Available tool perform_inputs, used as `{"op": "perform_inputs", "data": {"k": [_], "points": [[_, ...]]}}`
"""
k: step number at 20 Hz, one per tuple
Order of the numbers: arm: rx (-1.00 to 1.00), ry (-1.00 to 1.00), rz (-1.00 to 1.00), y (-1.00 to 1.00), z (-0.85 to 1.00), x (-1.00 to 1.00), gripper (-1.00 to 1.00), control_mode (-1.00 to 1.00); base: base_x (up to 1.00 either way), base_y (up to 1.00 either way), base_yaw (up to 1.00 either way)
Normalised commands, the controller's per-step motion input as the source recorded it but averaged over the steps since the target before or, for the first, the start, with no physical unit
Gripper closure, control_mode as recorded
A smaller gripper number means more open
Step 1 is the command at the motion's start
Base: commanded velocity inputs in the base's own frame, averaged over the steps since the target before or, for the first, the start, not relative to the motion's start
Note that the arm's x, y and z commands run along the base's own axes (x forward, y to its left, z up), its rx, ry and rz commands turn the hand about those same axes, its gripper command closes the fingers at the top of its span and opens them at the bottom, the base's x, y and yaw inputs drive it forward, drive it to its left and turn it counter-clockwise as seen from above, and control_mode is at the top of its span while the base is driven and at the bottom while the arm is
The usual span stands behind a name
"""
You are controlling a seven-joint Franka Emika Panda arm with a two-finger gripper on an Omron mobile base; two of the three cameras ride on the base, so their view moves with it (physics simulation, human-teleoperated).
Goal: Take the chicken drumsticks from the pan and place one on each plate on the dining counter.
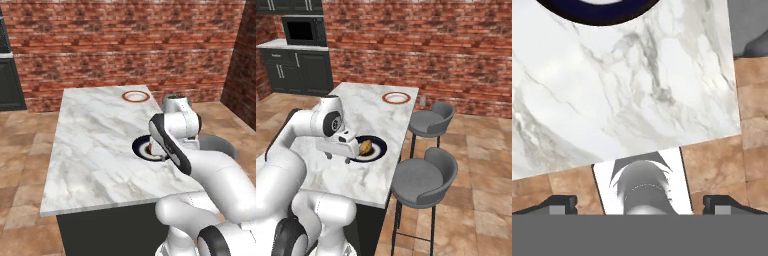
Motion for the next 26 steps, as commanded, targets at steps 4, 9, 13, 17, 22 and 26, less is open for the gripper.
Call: {"op": "perform_inputs", "data": {"k": [4,9,13,17,22,26], "points": [[0.00,0.01,0.00,0.03,-0.05,-0.14,-1.00,1.00,-0.66,0.11,0.12],[0.00,0.00,0.00,0.00,0.00,0.00,-1.00,1.00,-0.58,0.24,0.77],[0.00,0.00,0.00,0.00,0.00,0.00,-1.00,1.00,-0.10,0.16,1.00],[0.00,0.00,0.00,0.00,0.00,0.00,-1.00,1.00,-0.03,0.02,1.00],[0.00,0.00,0.00,0.00,0.00,0.00,-1.00,1.00,-0.01,0.00,1.00],[0.00,0.00,0.00,0.00,0.00,0.00,-1.00,1.00,0.31,0.00,1.00]]}}
